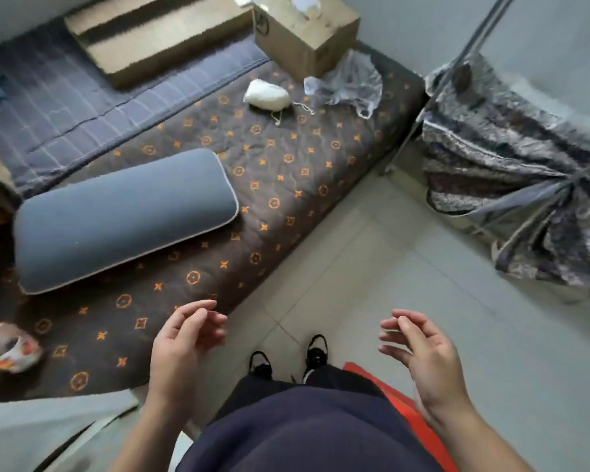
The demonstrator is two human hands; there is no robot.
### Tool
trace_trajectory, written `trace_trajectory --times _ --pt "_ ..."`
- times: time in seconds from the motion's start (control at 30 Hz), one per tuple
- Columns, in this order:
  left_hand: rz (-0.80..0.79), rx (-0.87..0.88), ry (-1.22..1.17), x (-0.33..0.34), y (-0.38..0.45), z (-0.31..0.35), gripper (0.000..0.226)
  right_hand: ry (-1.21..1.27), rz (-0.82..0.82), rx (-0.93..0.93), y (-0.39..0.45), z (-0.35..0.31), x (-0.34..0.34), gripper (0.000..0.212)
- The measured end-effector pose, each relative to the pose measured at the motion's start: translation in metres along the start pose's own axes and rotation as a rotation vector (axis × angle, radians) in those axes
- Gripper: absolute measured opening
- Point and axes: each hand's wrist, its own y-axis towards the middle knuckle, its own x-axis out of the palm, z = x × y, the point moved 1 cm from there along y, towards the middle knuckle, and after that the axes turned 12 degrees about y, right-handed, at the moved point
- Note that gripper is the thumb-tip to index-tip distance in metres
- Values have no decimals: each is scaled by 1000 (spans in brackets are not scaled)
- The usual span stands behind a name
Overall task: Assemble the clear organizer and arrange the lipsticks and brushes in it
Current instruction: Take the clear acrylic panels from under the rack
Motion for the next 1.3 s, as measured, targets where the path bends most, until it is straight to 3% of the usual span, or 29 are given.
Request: trace_trajectory --times 0.3,0.5,0.87,1.3 --pt "-275 8 164 66 54 32 28 248 384 -106 -21 10 -58 14" --pt "-375 -107 276 126 80 27 21 319 530 -83 12 18 -94 13" --pt "-459 -112 394 328 134 84 19 331 487 -105 158 -89 -140 13" --pt "-613 -43 487 539 213 130 18 308 540 22 305 -160 -205 13"
